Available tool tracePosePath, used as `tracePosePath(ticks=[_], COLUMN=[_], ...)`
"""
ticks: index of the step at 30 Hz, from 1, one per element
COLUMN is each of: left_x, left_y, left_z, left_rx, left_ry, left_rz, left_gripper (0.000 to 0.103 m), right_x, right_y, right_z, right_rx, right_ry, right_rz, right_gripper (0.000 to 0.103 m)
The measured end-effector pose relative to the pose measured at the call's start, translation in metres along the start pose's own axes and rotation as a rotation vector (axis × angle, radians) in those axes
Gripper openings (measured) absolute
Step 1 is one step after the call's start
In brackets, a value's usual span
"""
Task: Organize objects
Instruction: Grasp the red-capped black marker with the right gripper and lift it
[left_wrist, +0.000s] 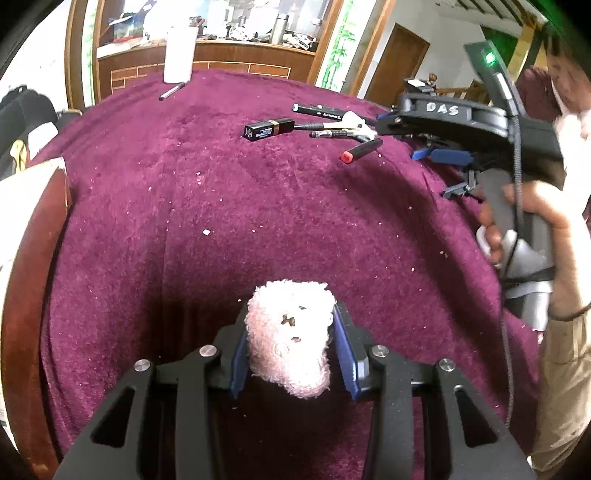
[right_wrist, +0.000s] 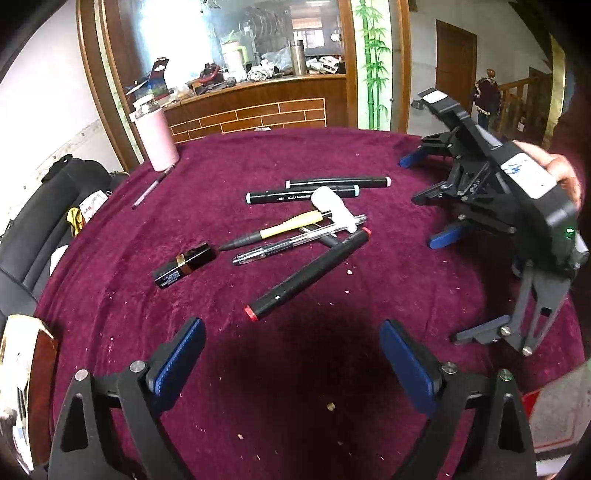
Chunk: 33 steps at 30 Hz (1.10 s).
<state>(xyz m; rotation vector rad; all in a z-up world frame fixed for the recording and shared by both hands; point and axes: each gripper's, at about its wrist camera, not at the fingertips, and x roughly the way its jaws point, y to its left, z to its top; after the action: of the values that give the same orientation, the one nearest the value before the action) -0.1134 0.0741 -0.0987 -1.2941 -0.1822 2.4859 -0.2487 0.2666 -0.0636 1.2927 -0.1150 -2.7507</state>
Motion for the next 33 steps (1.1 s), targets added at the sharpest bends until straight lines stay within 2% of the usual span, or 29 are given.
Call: tracePosePath(ticks=[4,7,10,13,15,16,18,21,23,26,29,33], left_x=[0.000,-0.001,-0.001,-0.001,-0.001,0.000,-0.001,0.000,-0.001,-0.001,0.000,0.000], left_y=[0.000,0.002,0.003,0.004,0.004,0.005,0.005,0.005,0.004,0.003,0.000,-0.005], left_z=[0.000,-0.001,-0.001,0.000,0.000,0.000,0.000,0.000,0.000,0.000,-0.001,-0.002], left_rx=[-0.008,-0.019,-0.020,-0.023,-0.026,-0.027,-0.025,-0.023,-0.025,-0.018,-0.003,0.017], left_ry=[-0.002,-0.004,-0.005,-0.004,-0.005,-0.005,-0.004,-0.004,-0.004,-0.003,0.000,0.003], left_rz=[-0.009,-0.024,-0.025,-0.029,-0.032,-0.033,-0.031,-0.029,-0.031,-0.022,-0.005,0.020], left_gripper=[0.039,0.039,0.039,0.039,0.039,0.039,0.039,0.039,0.039,0.039,0.039,0.039], right_x=[0.028,0.051,0.072,0.091,0.097,0.097,0.096,0.091,0.086,0.075,0.064,0.045], right_y=[-0.004,-0.007,-0.003,0.001,0.002,0.002,0.001,-0.006,-0.012,-0.019,-0.021,-0.014], right_z=[0.013,0.024,0.033,0.038,0.038,0.037,0.035,0.030,0.025,0.016,0.004,-0.015], right_rx=[0.070,0.120,0.130,0.122,0.105,0.101,0.087,0.075,0.071,0.059,0.025,-0.027], right_ry=[0.060,0.109,0.144,0.181,0.169,0.162,0.154,0.144,0.145,0.145,0.143,0.170], right_rz=[0.040,0.032,-0.016,-0.098,-0.158,-0.161,-0.157,-0.138,-0.127,-0.097,-0.068,0.002], right_gripper=[0.088,0.078,0.075,0.066,0.065,0.064,0.061,0.045,0.030,0.021,0.015,0.015])
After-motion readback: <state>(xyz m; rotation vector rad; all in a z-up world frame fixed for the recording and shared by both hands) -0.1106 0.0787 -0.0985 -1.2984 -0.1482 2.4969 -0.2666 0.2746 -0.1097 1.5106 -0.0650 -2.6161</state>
